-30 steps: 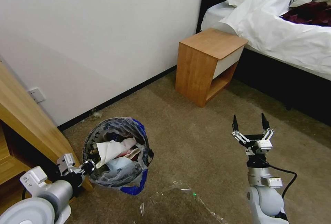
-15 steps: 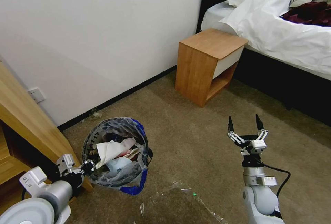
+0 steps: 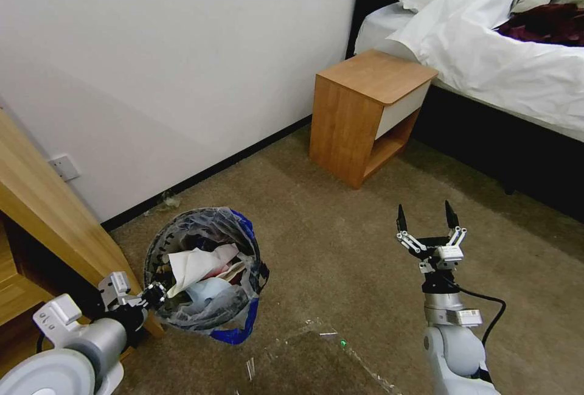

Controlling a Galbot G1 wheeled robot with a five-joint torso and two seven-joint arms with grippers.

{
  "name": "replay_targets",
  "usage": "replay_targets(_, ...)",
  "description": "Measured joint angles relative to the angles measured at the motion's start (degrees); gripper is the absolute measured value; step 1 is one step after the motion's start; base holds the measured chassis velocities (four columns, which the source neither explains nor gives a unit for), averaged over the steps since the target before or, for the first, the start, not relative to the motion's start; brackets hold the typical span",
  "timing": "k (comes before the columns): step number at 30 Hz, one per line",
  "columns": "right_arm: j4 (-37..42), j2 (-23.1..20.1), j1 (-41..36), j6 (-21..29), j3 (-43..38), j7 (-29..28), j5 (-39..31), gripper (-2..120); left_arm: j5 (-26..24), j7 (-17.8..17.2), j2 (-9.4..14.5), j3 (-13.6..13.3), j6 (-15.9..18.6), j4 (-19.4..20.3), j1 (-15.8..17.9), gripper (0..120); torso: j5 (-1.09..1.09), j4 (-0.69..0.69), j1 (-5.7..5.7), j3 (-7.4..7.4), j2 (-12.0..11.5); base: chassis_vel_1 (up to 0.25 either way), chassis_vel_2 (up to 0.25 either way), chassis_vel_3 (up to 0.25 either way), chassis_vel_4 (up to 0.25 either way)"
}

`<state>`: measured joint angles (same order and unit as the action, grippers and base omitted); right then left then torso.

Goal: Pick up the trash bin and place the garbage on the floor into it.

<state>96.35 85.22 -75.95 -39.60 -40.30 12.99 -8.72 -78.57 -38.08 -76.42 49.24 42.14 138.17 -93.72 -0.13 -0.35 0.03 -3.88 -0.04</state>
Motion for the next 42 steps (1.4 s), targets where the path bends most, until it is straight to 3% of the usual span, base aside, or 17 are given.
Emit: replay_targets(42, 1.73, 1.54, -1.46, -0.31, 1.32, 0.37, 0.64, 100, 1.25, -0.01, -1.27, -0.3, 0.0, 0.74, -1.14, 0, 0.01, 0.0, 0.0, 0.0, 0.01, 0.0, 0.0, 0.0, 0.0)
